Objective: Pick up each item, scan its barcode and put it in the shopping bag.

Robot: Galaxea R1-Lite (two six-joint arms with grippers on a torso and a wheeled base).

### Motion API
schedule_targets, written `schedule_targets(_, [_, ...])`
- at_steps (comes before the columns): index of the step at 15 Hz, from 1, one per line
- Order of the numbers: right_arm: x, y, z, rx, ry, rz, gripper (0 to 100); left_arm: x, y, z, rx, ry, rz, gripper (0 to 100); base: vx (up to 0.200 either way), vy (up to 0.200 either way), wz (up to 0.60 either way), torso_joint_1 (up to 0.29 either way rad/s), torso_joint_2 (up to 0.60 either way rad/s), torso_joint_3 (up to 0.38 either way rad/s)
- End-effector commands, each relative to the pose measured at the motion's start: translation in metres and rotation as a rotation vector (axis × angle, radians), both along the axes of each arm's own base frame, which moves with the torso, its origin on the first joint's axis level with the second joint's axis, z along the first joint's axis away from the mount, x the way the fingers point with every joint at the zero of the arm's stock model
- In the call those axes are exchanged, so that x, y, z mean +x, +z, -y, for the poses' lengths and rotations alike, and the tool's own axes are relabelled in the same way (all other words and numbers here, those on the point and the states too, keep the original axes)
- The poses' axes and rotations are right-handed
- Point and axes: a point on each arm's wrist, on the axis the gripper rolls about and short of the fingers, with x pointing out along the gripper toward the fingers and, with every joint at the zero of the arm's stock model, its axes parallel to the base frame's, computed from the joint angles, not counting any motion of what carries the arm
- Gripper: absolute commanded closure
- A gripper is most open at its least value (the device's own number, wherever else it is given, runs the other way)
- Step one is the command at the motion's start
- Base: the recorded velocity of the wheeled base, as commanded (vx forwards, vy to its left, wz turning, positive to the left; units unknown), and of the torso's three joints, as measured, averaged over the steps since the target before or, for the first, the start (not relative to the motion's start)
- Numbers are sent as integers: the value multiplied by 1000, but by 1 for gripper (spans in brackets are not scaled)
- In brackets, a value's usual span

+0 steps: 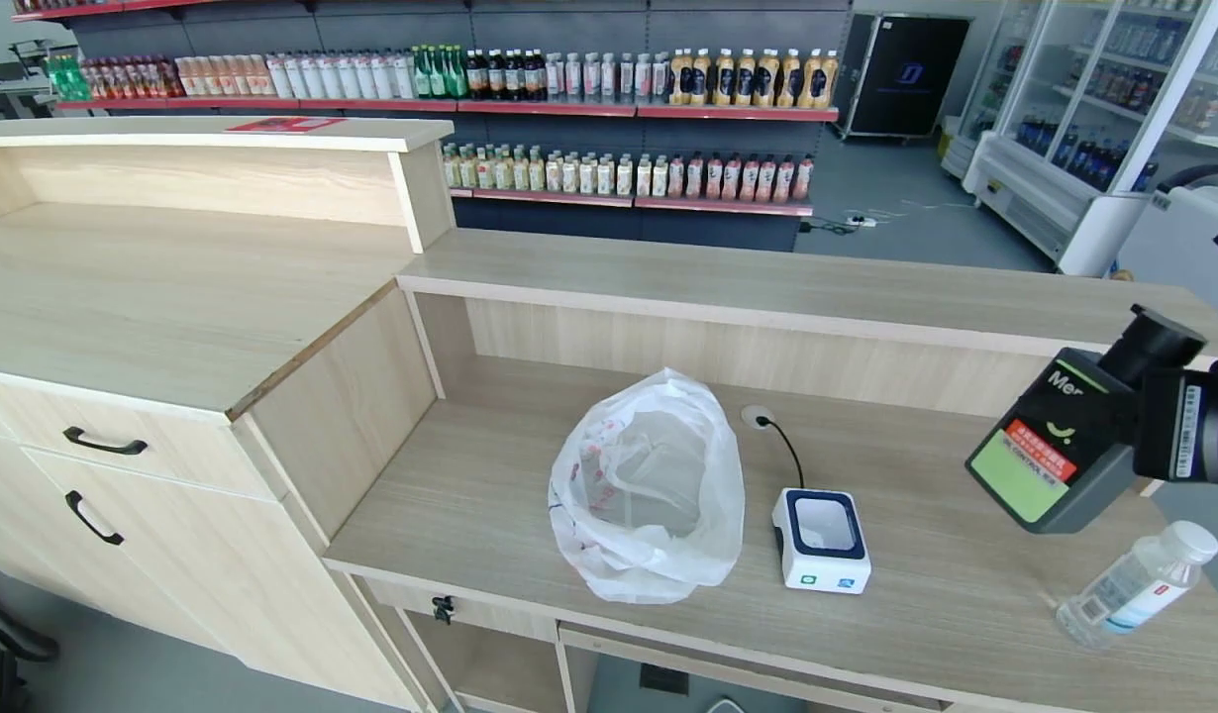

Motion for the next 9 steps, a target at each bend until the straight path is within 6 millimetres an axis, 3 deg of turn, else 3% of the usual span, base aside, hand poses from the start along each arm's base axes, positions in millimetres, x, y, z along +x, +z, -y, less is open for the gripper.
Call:
schedule_targets(1, [8,-1,8,120,3,-13,100,0,0,0,0,0,0,0,0,0,0,0,0,0])
schedule_targets(5, [36,-21,27,223,20,-55,100,0,0,0,0,0,0,0,0,0,0,0,0,0])
schedule_targets(6, [61,-43,44,270,23,-140,100,0,0,0,0,0,0,0,0,0,0,0,0,0])
schedule_targets(9, [89,-70,62,331,46,-209,100,0,0,0,0,0,0,0,0,0,0,0,0,0])
